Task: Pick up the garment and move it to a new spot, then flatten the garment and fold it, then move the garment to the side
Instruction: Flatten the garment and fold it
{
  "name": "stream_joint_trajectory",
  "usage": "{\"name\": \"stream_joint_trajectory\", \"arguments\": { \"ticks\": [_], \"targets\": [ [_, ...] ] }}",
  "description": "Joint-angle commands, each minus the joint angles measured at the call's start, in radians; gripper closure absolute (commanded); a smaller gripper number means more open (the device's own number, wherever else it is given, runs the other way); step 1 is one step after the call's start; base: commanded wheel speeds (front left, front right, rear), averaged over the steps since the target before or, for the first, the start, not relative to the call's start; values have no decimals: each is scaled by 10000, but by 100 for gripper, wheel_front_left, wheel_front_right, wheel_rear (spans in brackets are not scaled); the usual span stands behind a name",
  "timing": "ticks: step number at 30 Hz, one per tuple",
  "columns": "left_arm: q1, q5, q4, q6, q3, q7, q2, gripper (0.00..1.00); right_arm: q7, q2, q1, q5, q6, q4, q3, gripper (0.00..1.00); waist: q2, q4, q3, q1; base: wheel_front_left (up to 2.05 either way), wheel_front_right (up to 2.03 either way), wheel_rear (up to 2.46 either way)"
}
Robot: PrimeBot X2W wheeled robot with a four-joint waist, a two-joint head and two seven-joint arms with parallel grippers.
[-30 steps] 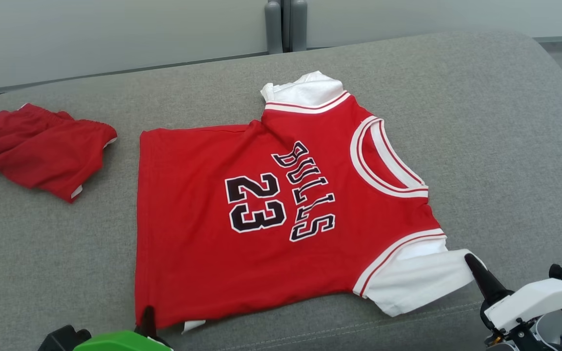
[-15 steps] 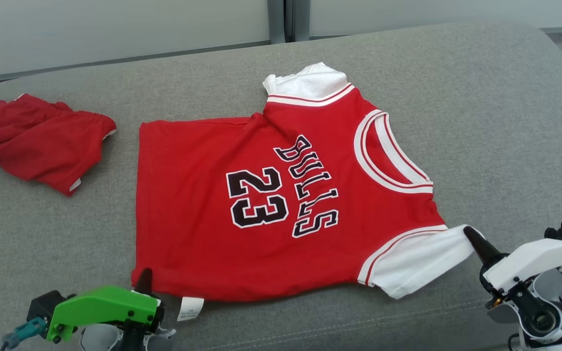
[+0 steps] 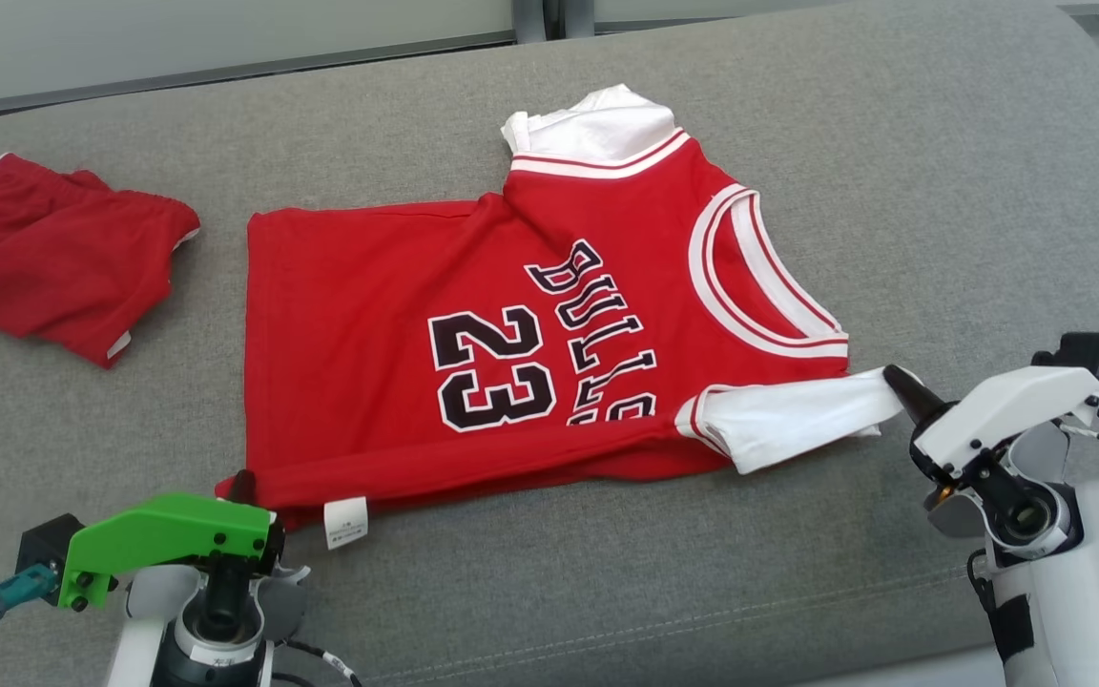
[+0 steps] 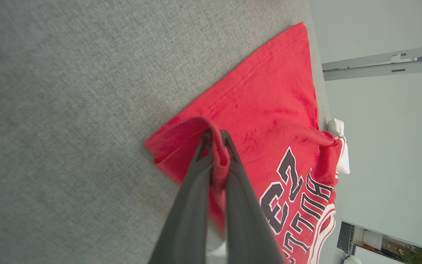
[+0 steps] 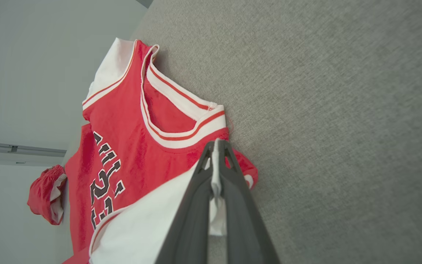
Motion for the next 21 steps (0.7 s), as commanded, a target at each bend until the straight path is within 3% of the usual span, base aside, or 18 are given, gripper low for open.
{"name": "stream_joint_trajectory", "arguments": {
  "ticks": [1, 7, 8, 9, 10, 11, 12, 14, 15, 21],
  "targets": [
    [-246, 72, 74, -58, 23, -31, 67, 100, -44, -26, -230, -103, 3, 167, 13, 100, -1, -29, 96, 0, 0, 0, 0],
    [-781, 283, 476, -132, -157, 17, 197, 100, -308, -29, -1128, -548, 3, 1244, 55, 100, -1, -33, 283, 0, 0, 0, 0],
    [-844, 314, 527, -131, -174, 14, 208, 92, -346, -28, -1260, -624, 3, 1401, 67, 100, -1, -33, 307, 0, 0, 0, 0],
    [-915, 367, 577, -141, -209, 33, 253, 81, -386, -26, -1405, -685, 3, 1572, 84, 91, -1, -37, 329, 0, 0, 0, 0],
    [-986, 385, 621, -156, -237, 43, 275, 64, -450, -29, -1533, -757, 3, 1713, 87, 67, -1, -38, 347, 0, 0, 0, 0],
    [-1061, 444, 658, -163, -270, 28, 302, 43, -494, -29, -1662, -827, 3, 1842, 101, 27, -1, -36, 363, 0, 0, 0, 0],
    [-1123, 453, 707, -178, -299, 42, 322, 31, -545, -28, -1791, -875, 3, 1990, 107, 0, -1, -32, 376, 0, 0, 0, 0],
    [-1225, 498, 765, -232, -349, 54, 364, 5, -657, -28, -2021, -936, 3, 2202, 129, 0, -1, -25, 393, 0, 0, 0, 0],
    [-1273, 523, 775, -260, -386, 54, 399, 0, -697, -29, -2114, -951, 3, 2297, 133, 0, -1, -23, 395, 0, 0, 0, 0],
    [-1494, 651, 791, -438, -461, 7, 519, 0, -1061, -28, -2659, -1027, 3, 2663, -51, 0, -1, -3, 389, 0, 0, 0, 0]
  ]
}}
